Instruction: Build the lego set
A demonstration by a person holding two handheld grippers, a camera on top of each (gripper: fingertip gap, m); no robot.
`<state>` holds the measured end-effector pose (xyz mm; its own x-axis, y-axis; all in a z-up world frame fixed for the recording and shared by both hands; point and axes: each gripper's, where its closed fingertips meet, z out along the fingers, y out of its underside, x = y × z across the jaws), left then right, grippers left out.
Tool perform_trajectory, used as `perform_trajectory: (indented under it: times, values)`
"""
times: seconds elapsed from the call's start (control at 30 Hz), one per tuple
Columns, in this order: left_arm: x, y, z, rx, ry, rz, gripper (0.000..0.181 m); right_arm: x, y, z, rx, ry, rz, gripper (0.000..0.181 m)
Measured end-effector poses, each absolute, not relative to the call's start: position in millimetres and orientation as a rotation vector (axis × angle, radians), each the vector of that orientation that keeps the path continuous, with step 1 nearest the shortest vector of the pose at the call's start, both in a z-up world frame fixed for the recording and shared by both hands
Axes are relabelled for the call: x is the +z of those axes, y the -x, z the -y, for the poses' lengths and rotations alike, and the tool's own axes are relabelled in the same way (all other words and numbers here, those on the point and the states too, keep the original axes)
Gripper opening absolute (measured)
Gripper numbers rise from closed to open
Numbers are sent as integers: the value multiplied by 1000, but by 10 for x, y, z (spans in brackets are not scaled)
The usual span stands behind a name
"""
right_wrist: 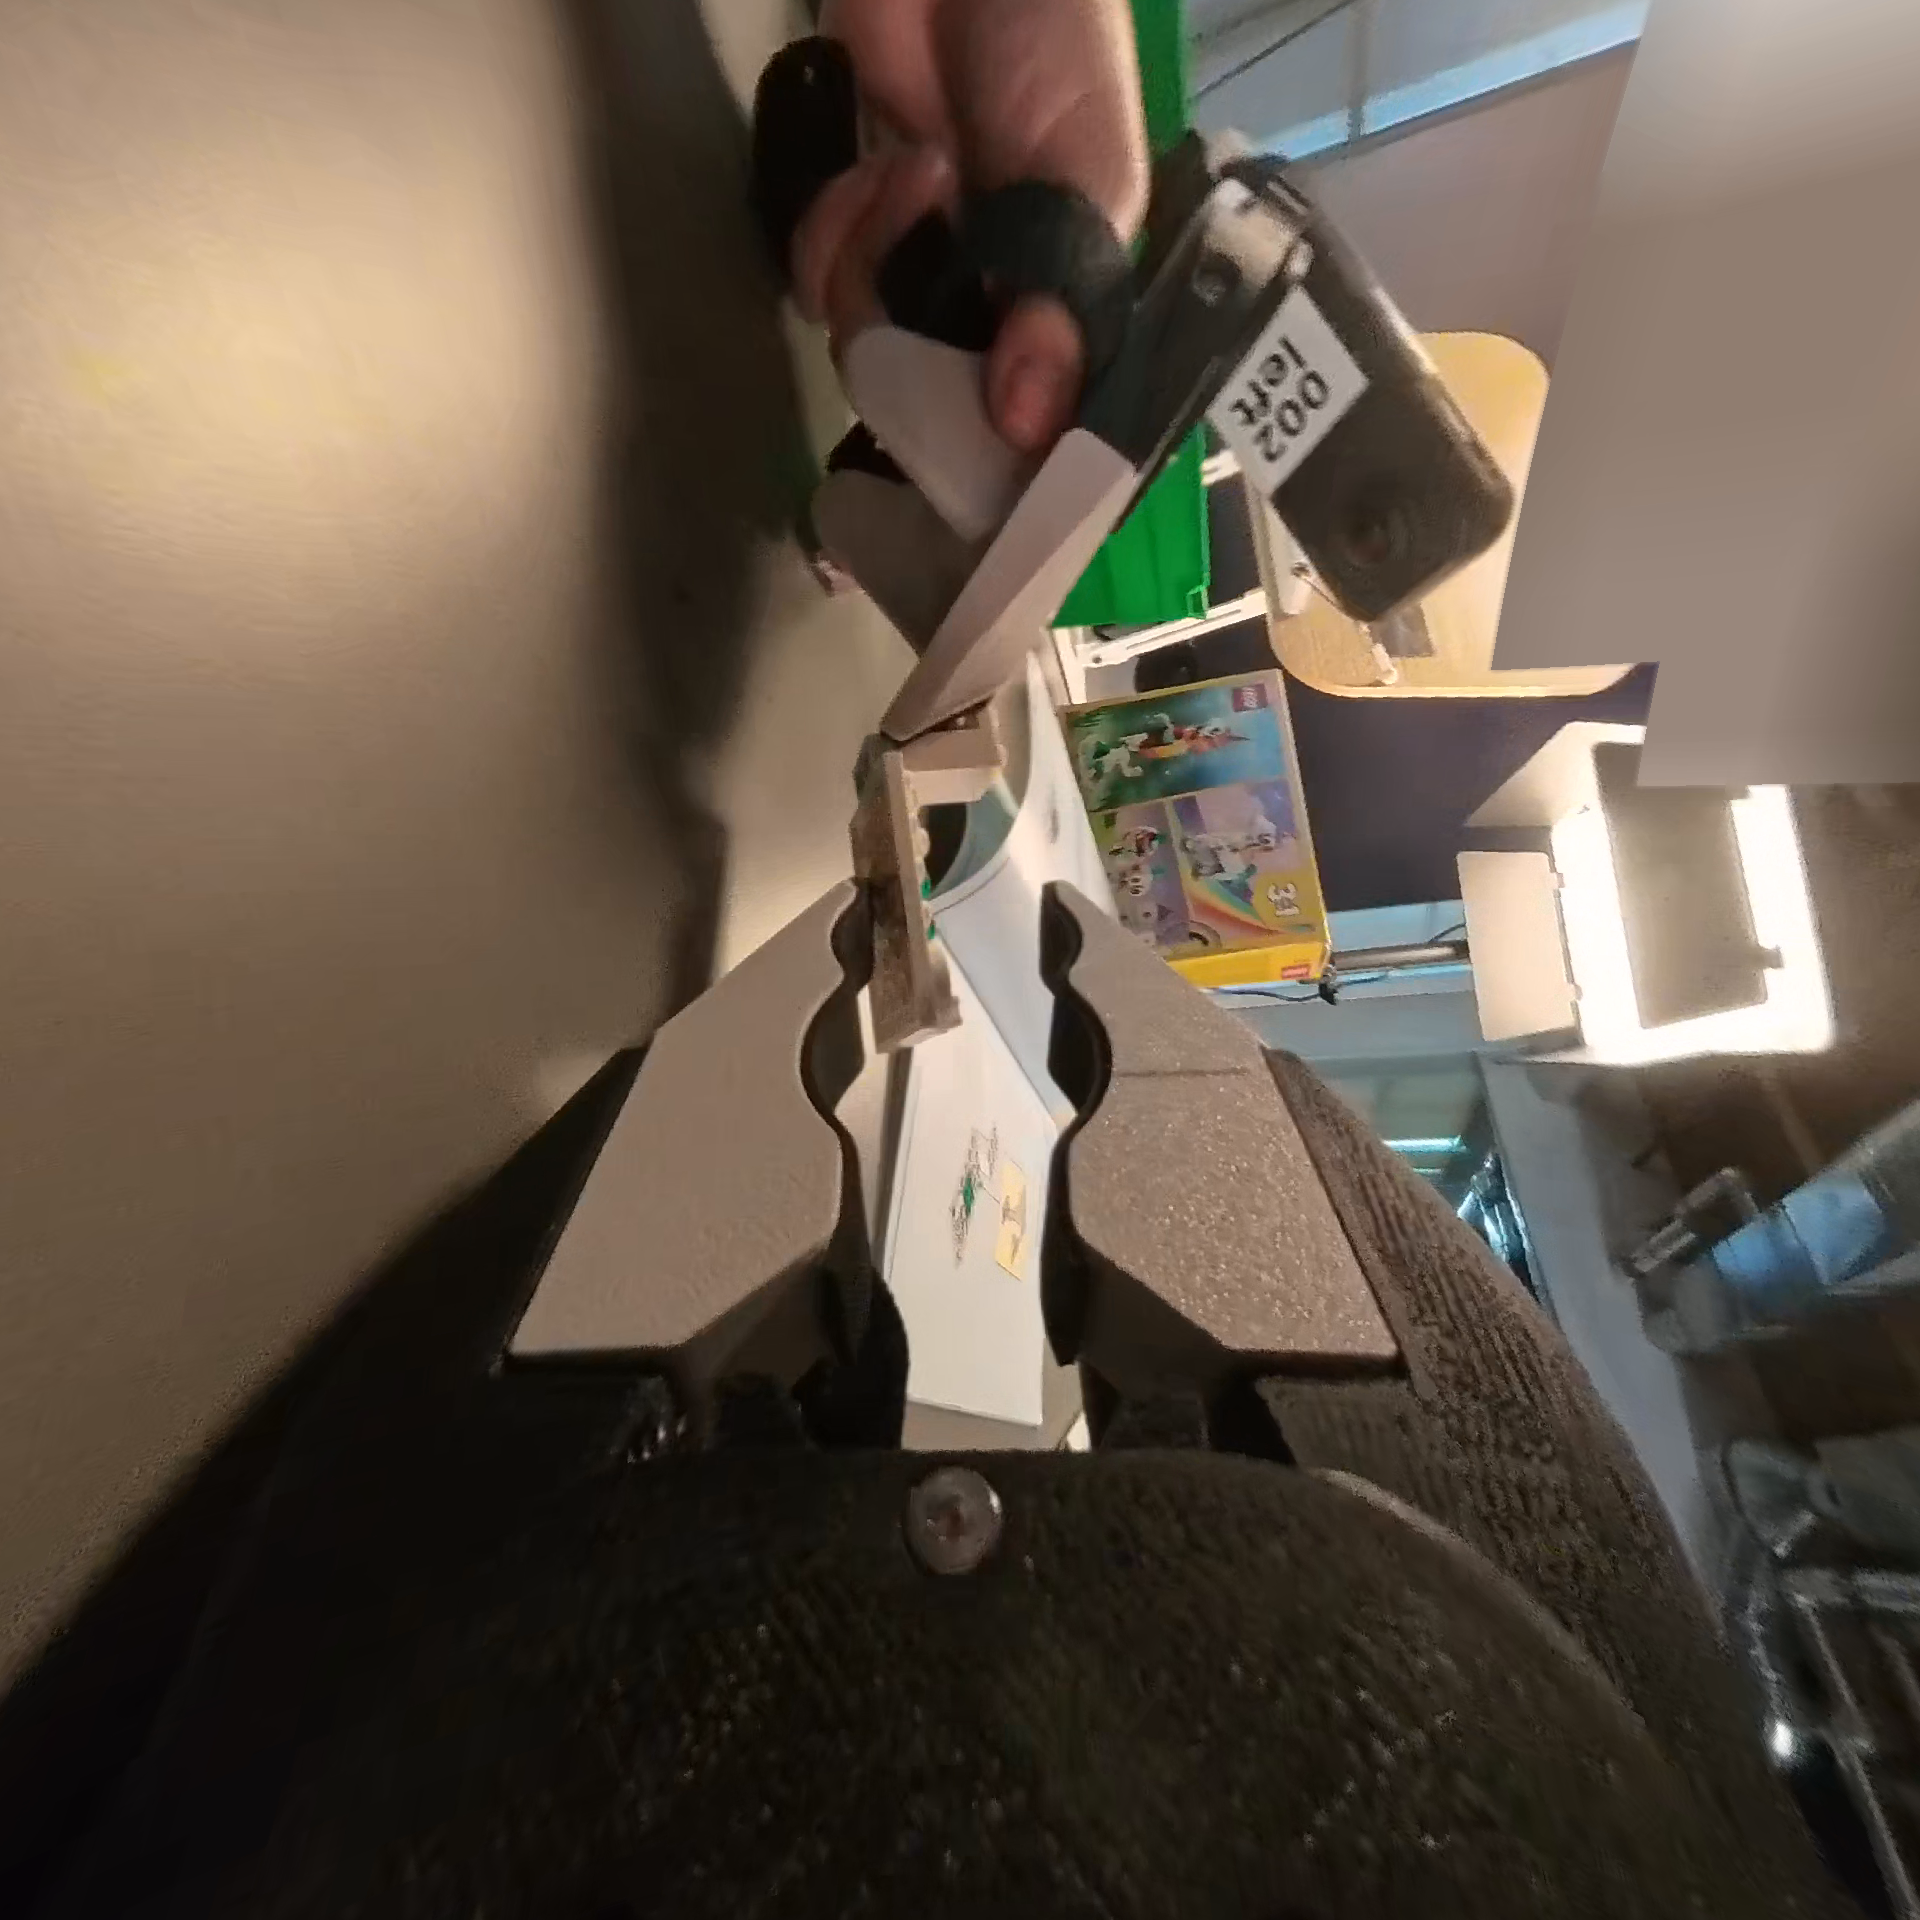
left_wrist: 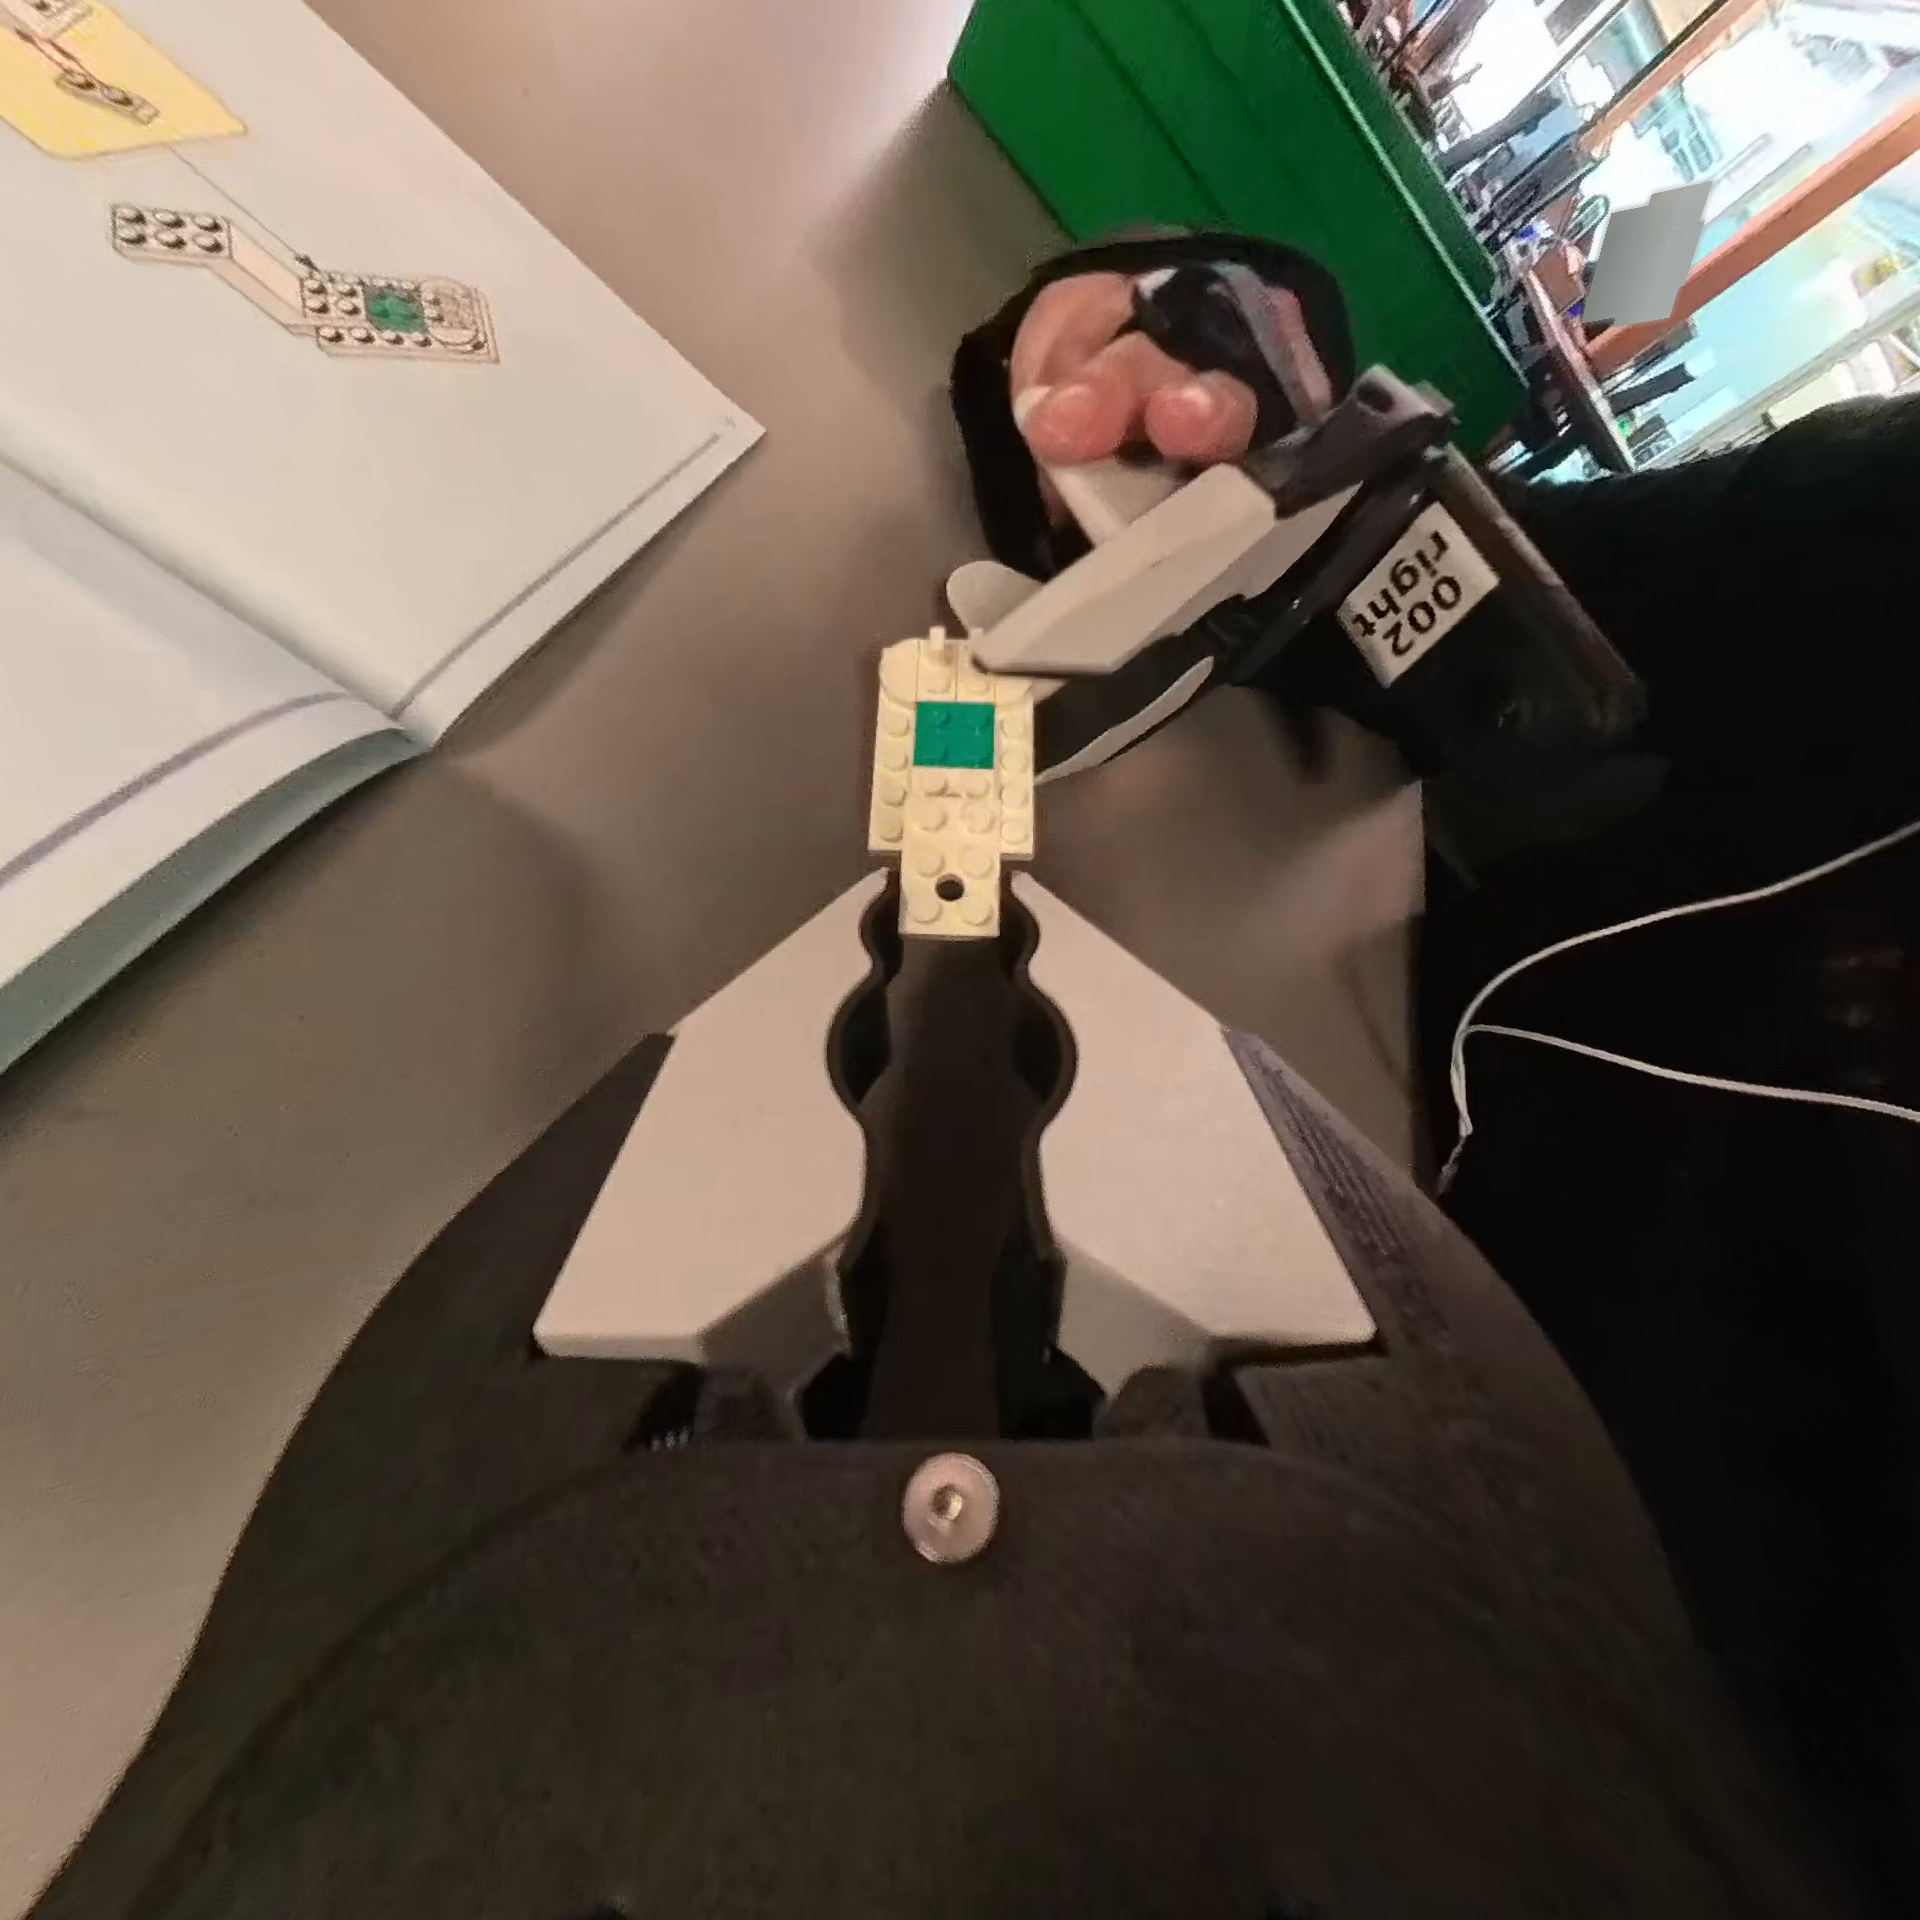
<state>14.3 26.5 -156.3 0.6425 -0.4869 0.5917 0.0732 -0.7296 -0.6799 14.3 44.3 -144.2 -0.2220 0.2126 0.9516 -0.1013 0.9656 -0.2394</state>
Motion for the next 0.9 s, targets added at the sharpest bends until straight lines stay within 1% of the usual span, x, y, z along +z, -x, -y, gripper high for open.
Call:
perform_trajectory:
  times: [0.1, 0.33, 0.4, 0.47, 0.5, 0.57, 0.6, 0.63, 0.7, 0.77, 0.9]
  values:
    - [-1573, -130, -261, -1034, 2183, -326, 16, -1512, -126, -409, 255, 70, 1810, 24]
    - [-1599, -118, -264, -1015, 2202, -319, 16, -1594, -107, -386, 216, 73, 1860, 21]
    - [-1566, -107, -278, -1015, 2181, -314, 16, -1596, -102, -414, 227, 110, 1869, 11]
    - [-1515, -94, -308, -981, 2142, -328, 18, -1566, -87, -445, 242, 151, 1860, 8]
    - [-1474, -102, -317, -964, 2115, -351, 24, -1548, -79, -472, 244, 177, 1852, 7]
    - [-1405, -87, -358, -862, 2067, -408, 55, -1498, -70, -515, 269, 223, 1832, 7]
    - [-1384, -65, -381, -769, 2039, -454, 66, -1460, -67, -531, 295, 253, 1817, 7]
    - [-1381, -29, -406, -657, 2019, -502, 71, -1424, -66, -540, 333, 284, 1804, 7]
    - [-1381, -17, -421, -470, 1968, -628, 70, -1374, -71, -546, 422, 347, 1791, 7]
    - [-1373, -87, -408, -415, 1930, -685, 56, -1342, -72, -562, 480, 395, 1785, 7]
    - [-1338, -214, -397, -648, 1950, -568, 51, -1292, -73, -565, 515, 414, 1761, 7]
